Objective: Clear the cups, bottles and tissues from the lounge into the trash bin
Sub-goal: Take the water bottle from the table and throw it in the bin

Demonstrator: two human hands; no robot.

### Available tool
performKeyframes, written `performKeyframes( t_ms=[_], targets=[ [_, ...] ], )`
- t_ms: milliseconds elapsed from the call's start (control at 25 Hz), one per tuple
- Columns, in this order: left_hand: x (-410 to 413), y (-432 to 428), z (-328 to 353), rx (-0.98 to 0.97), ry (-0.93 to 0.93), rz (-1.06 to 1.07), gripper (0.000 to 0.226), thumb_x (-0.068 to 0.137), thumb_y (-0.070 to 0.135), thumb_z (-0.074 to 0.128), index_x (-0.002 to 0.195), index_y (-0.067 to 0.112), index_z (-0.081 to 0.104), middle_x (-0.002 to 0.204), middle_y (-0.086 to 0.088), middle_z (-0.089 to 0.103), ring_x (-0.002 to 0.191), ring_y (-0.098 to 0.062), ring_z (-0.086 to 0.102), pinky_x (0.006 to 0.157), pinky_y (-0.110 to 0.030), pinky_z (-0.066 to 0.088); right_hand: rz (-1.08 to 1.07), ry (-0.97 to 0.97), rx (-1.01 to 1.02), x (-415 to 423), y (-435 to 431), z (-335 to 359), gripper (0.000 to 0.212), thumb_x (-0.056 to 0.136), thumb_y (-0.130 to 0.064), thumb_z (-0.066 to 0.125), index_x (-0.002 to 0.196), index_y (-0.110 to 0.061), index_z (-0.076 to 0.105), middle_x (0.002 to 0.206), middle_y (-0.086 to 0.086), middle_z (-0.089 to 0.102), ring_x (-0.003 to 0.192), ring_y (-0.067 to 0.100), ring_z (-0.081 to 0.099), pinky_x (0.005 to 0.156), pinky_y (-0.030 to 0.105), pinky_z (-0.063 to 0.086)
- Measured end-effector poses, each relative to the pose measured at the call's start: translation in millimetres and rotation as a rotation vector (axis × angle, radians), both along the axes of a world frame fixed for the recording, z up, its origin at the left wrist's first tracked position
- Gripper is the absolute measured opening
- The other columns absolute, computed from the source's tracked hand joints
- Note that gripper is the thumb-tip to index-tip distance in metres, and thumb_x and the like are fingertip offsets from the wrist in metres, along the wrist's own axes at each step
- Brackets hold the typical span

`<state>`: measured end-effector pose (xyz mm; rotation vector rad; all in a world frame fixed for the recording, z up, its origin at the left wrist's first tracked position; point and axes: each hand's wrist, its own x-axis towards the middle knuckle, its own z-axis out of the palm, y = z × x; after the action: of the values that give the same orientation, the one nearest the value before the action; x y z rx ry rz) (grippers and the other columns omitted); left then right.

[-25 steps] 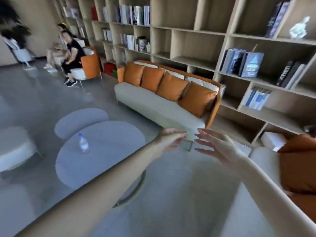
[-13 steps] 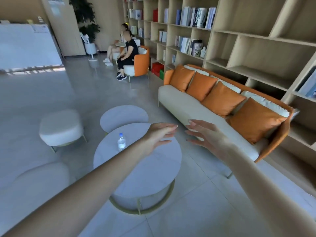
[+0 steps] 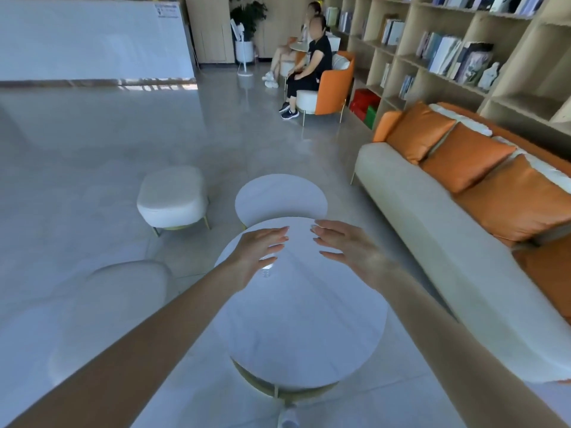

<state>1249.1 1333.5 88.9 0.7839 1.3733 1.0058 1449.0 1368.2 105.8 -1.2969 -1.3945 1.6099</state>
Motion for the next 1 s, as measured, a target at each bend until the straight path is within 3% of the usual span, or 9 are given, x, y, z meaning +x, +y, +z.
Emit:
performKeyframes(
  t_ms=[240,360,520,720,880,1000],
  targets=[
    [-47,107,-55,-0.09,0.009,0.131,0.025,0.09,0.028,0.065,0.112,0.015,0.067,0.112,-0.002,0.07,0.118,-0.02,0.062,0.103,-0.035,0.046,0.057,-0.043,-0.092,-46,128,-56,0.048,0.087,-0.029,0.068,0.132,-0.015,0.056,0.128,-0.003,0.063,0.12,0.012,0.058,0.101,0.033,0.049],
    [-68,154,-96,-0.113,-0.01,0.198,0.039,0.089,0.03,0.066,0.121,0.008,0.064,0.115,-0.003,0.07,0.116,-0.019,0.063,0.096,-0.032,0.047,0.063,-0.075,-0.112,-72,179,-96,0.048,0.087,-0.027,0.068,0.131,-0.013,0.056,0.129,-0.002,0.063,0.12,0.012,0.058,0.097,0.03,0.049],
    [-95,207,-174,-0.162,-0.02,0.225,0.037,0.088,0.032,0.068,0.118,0.011,0.066,0.118,-0.002,0.07,0.114,-0.017,0.063,0.101,-0.035,0.048,0.055,-0.14,-0.139,-113,229,-179,0.045,0.085,-0.025,0.07,0.127,-0.013,0.059,0.119,-0.006,0.066,0.11,0.009,0.061,0.099,0.03,0.049],
    [-117,257,-283,-0.211,-0.052,0.271,0.036,0.089,0.036,0.066,0.117,0.013,0.067,0.118,0.0,0.069,0.113,-0.015,0.063,0.099,-0.033,0.048,-0.014,-0.203,-0.165,-147,267,-298,0.042,0.081,-0.023,0.075,0.12,-0.017,0.063,0.117,-0.007,0.063,0.108,0.006,0.059,0.08,0.01,0.044],
    [-125,289,-355,-0.261,-0.029,0.23,0.033,0.091,0.039,0.062,0.112,0.015,0.068,0.118,0.002,0.068,0.11,-0.012,0.061,0.095,-0.028,0.045,-0.085,-0.254,-0.174,-170,291,-381,0.056,0.078,-0.024,0.078,0.13,-0.017,0.058,0.132,-0.008,0.057,0.121,0.007,0.053,0.095,0.023,0.04],
    [-126,304,-388,-0.27,-0.002,0.18,0.035,0.089,0.046,0.061,0.111,0.02,0.071,0.115,0.006,0.07,0.112,-0.011,0.061,0.104,-0.03,0.043,-0.11,-0.283,-0.167,-184,296,-418,0.059,0.074,-0.024,0.081,0.128,-0.02,0.058,0.133,-0.008,0.057,0.122,0.008,0.051,0.1,0.022,0.038]
  ],
)
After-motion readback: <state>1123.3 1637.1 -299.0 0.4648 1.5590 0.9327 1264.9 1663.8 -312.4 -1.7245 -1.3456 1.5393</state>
